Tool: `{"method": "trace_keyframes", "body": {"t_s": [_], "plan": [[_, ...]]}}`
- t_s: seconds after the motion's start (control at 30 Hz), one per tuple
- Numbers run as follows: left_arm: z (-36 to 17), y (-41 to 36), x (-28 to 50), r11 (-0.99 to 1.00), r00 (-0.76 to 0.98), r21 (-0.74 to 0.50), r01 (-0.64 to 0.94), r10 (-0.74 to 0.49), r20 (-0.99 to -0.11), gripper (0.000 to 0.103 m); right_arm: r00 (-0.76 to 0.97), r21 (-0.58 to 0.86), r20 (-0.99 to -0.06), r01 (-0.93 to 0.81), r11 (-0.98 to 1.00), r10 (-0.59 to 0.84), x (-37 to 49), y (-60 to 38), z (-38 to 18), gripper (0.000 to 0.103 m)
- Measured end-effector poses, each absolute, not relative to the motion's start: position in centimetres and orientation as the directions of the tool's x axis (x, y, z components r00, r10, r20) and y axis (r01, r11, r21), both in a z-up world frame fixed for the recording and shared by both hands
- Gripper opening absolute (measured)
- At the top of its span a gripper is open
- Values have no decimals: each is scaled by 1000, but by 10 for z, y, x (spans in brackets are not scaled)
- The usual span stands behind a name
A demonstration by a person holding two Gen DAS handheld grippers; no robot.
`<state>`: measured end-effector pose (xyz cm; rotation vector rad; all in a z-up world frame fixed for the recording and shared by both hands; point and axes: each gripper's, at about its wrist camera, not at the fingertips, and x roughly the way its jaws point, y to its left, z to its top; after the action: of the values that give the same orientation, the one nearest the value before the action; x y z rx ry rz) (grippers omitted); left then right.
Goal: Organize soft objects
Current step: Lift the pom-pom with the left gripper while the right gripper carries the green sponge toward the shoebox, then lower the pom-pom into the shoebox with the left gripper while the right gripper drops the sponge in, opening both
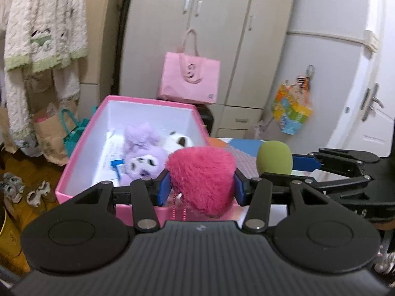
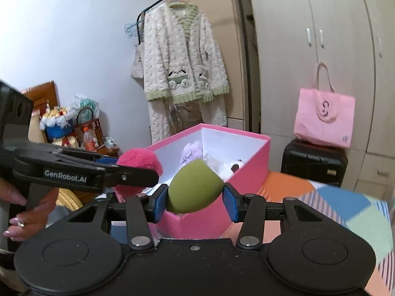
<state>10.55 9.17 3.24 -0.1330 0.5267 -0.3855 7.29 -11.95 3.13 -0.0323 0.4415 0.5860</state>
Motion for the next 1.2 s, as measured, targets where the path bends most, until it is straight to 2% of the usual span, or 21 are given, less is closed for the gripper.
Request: {"method": "trace_keyframes", "body": {"t_s": [0.13,0.27,0.7,0.87,0.93,1.03,1.2], "plan": [[25,105,134,934,786,-226,277,-355,-505,49,753,30,-427,-541,840,500,96,-102,28,53],[18,113,157,961,796,-172,218,-277,-538,49,746,-22,-455,-555,832,486,121,-86,24,53],[-6,110,207,987,775,-58,150,-154,-613,51,700,-126,-582,-581,804,414,191,-48,-2,53],[-8,107,207,987,771,-42,154,-146,-620,51,704,-155,-580,-590,793,410,190,-44,-2,55],[-6,108,208,988,771,-48,147,-145,-620,51,714,-172,-574,-584,793,401,188,-42,-1,64],[-3,108,204,989,779,-55,135,-140,-612,57,731,-184,-558,-571,800,393,187,-44,3,71],[-1,119,189,987,801,-111,119,-162,-576,59,718,-61,-512,-577,814,471,173,-68,17,71]]}}
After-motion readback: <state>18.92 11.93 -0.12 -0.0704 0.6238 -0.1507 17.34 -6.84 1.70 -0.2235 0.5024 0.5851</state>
